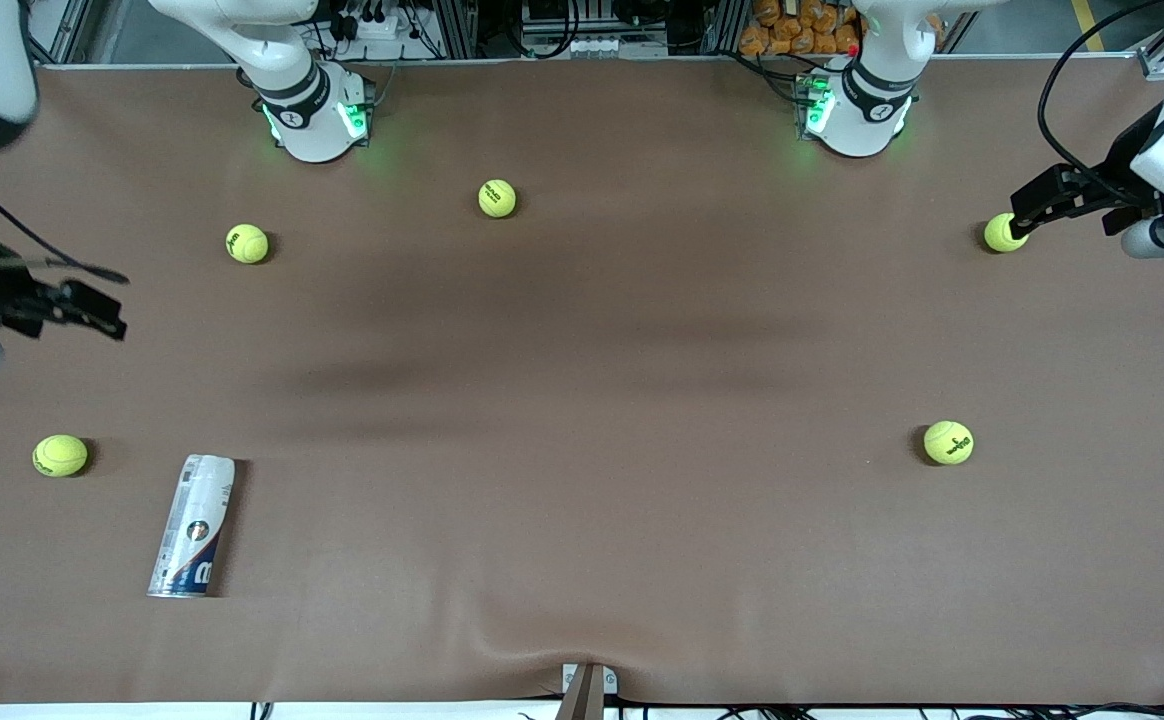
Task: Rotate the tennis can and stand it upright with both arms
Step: 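Reach the right gripper toward the tennis can lying on its side, then grasp the white tennis can around its middle with the right gripper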
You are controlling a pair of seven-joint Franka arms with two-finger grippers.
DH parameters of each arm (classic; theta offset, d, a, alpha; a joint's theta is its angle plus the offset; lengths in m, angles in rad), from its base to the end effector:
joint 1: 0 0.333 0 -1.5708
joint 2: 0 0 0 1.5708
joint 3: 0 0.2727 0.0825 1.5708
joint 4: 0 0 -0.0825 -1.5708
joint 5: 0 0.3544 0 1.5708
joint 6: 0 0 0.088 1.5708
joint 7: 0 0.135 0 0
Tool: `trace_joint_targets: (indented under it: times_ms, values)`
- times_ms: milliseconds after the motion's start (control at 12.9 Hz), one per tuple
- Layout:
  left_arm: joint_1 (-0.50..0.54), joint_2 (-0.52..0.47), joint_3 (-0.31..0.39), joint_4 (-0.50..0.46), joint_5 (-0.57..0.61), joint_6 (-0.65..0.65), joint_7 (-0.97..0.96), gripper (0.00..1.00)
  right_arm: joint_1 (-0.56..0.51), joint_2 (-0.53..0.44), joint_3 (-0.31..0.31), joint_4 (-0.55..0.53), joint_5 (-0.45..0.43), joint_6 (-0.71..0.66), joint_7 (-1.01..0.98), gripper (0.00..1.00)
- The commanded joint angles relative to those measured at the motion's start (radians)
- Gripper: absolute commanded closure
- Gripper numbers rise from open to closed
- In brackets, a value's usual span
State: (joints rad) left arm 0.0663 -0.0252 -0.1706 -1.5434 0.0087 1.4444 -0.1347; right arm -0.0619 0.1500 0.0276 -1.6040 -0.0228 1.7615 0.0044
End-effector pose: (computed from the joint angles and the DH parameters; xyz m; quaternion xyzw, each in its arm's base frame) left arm 0.5004 -0.0521 0.5674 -0.9992 -0.0157 0.0360 0.0108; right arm 0.5744 -0.0231 0.4726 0.9998 -0.0174 0.0036 0.0092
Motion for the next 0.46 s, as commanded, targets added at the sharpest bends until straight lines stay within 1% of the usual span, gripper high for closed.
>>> trace_joint_targets:
  times_ms: [0,155,386]
  values:
    - [0.007,0.010,-0.006,0.019,0.020,-0.007,0.027,0.00,-0.035,0.173,0.014,0.048,-0.038,0.138,-0.024,0.00]
    - [0.006,0.010,-0.006,0.014,0.020,-0.007,0.026,0.00,-0.038,0.276,0.014,0.061,-0.080,0.283,-0.058,0.00]
    - [0.006,0.011,-0.006,0.012,0.019,-0.007,0.024,0.00,-0.079,0.405,0.014,0.064,-0.080,0.479,-0.125,0.00]
